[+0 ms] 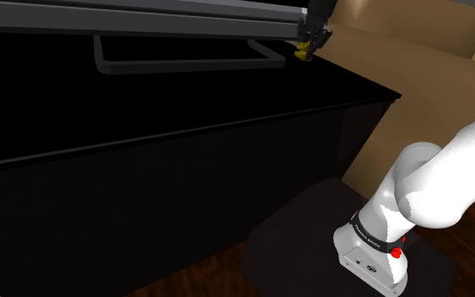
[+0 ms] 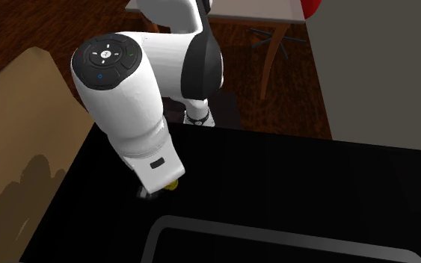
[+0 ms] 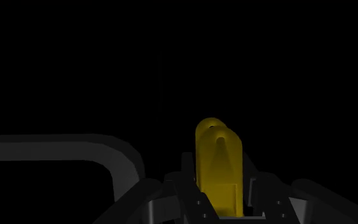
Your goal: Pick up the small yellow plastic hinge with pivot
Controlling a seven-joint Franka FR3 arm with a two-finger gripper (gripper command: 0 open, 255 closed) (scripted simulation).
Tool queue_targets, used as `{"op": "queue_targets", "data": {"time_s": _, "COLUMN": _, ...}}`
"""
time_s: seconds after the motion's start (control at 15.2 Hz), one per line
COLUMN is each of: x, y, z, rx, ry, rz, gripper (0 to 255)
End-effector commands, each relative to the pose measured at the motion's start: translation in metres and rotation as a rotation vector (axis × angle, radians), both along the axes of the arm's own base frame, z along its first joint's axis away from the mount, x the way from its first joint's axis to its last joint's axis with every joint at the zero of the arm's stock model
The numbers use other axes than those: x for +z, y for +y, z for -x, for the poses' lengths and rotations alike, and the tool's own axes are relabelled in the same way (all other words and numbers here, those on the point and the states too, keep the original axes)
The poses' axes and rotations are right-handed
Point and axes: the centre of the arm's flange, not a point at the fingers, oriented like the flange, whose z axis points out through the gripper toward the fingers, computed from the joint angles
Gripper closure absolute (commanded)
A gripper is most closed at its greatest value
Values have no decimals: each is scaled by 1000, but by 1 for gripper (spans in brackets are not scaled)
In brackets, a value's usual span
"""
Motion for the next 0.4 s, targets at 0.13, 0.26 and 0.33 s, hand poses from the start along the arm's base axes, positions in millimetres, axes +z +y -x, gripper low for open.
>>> {"op": "queue_targets", "data": {"time_s": 0.13, "x": 21, "y": 0, "z": 0, "rx": 0, "ry": 0, "rz": 0, "gripper": 255}}
{"op": "queue_targets", "data": {"time_s": 0.26, "x": 27, "y": 0, "z": 0, "rx": 0, "ry": 0, "rz": 0, "gripper": 255}}
{"op": "queue_targets", "data": {"time_s": 0.33, "x": 27, "y": 0, "z": 0, "rx": 0, "ry": 0, "rz": 0, "gripper": 255}}
